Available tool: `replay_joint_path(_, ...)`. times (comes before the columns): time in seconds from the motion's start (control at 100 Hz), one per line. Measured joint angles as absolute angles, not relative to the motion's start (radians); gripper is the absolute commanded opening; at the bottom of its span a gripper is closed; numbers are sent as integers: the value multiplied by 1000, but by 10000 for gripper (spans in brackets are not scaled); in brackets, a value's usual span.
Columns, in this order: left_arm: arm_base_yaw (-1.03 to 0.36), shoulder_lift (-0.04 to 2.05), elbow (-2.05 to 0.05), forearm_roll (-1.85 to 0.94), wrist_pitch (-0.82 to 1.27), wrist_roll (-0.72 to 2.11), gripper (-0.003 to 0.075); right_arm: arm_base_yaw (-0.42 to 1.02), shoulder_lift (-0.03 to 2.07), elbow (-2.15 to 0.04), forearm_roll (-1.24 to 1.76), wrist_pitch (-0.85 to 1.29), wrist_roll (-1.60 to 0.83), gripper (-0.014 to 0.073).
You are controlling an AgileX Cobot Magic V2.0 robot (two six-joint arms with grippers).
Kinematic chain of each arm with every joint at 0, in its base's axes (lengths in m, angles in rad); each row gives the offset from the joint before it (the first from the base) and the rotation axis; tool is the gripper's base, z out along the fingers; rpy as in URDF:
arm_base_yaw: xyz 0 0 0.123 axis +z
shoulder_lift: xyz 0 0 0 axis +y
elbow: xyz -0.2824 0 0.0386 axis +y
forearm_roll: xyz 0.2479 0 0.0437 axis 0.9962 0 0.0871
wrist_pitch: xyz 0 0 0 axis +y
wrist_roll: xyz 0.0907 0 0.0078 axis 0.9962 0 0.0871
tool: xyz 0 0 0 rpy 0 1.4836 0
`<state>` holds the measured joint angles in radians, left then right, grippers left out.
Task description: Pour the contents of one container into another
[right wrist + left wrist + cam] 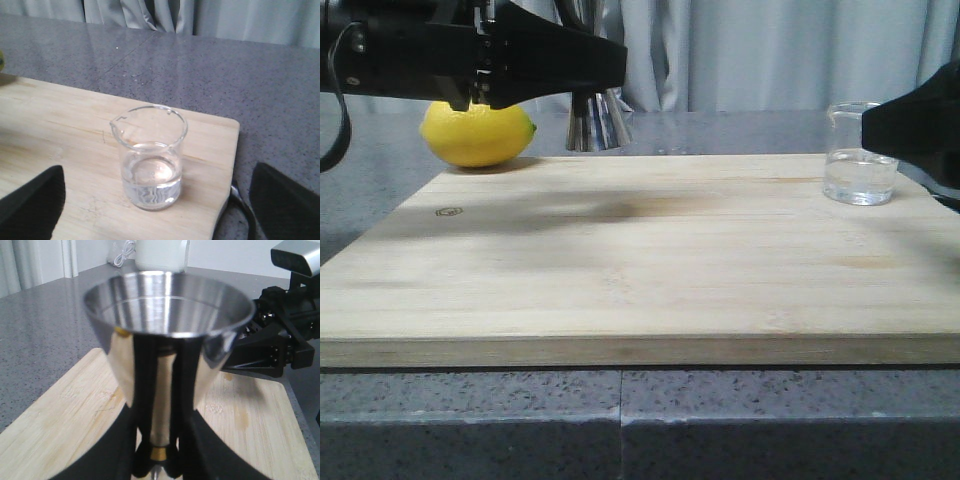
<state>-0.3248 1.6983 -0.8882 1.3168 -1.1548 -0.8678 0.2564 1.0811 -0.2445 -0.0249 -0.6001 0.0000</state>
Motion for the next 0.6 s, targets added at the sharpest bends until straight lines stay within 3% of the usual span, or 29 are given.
replay_joint_path(0.6, -325, 1698, -888, 1343, -1155, -878, -2, 256, 1482, -226, -40, -1114, 0, 655)
